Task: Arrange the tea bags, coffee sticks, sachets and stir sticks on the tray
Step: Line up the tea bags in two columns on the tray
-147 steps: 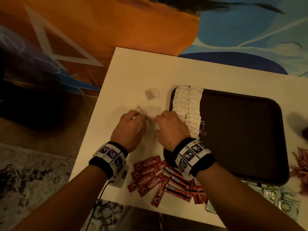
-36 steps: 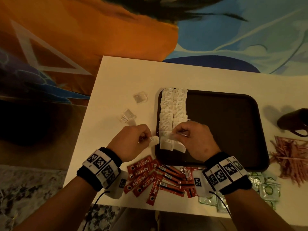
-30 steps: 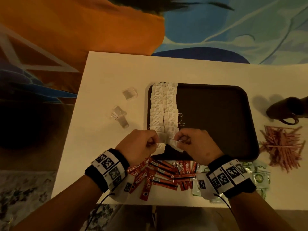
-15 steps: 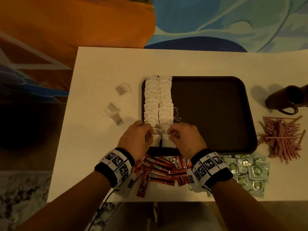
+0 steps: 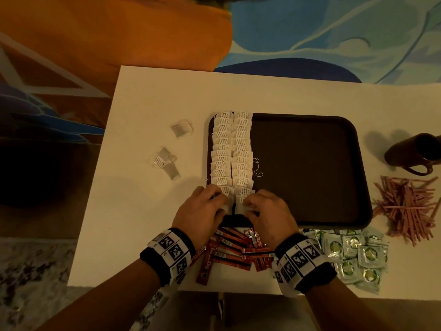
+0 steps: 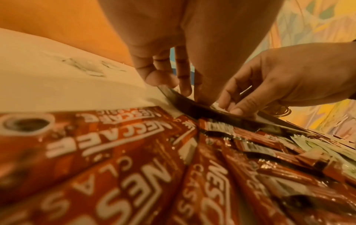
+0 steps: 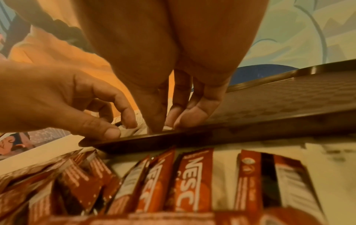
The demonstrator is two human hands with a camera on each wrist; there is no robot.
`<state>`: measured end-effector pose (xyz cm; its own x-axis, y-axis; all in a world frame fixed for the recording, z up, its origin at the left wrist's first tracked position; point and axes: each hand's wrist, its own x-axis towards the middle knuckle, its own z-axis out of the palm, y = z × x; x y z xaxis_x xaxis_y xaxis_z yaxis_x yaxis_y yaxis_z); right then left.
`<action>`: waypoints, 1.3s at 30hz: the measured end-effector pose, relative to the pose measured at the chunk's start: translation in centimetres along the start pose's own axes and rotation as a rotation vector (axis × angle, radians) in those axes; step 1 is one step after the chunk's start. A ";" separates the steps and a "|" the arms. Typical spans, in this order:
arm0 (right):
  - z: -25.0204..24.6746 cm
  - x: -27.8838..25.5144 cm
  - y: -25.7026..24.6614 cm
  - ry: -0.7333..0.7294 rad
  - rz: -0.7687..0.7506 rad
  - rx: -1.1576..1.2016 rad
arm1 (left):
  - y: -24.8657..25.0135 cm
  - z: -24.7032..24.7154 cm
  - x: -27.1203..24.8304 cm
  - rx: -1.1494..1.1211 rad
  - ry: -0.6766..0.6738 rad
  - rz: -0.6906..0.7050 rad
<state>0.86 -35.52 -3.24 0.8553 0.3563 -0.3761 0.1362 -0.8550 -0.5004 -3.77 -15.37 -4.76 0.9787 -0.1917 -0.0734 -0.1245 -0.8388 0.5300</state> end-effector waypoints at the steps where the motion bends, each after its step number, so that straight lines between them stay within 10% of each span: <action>1: 0.1 0.1 0.1 0.007 0.001 0.018 | 0.0 0.0 0.0 -0.001 0.003 -0.004; 14: -1.2 0.3 -1.0 -0.004 -0.005 0.007 | 0.1 -1.0 -0.4 -0.069 0.072 -0.097; 22: -2.8 4.7 -6.5 0.019 -0.137 0.029 | -8.0 -7.0 0.6 -0.112 0.293 -0.446; 27: -0.8 8.9 -11.7 -0.093 -0.177 -0.043 | -12.2 -9.1 1.6 -0.063 0.177 -0.733; 39: 0.7 16.2 -15.8 -0.081 -0.029 -0.236 | -12.7 -8.6 4.8 -0.093 0.028 -0.772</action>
<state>12.19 -15.99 -1.98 0.8078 0.4032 -0.4300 0.2816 -0.9048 -0.3194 3.96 -1.27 -4.64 0.7864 0.4434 -0.4301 0.6072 -0.6828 0.4063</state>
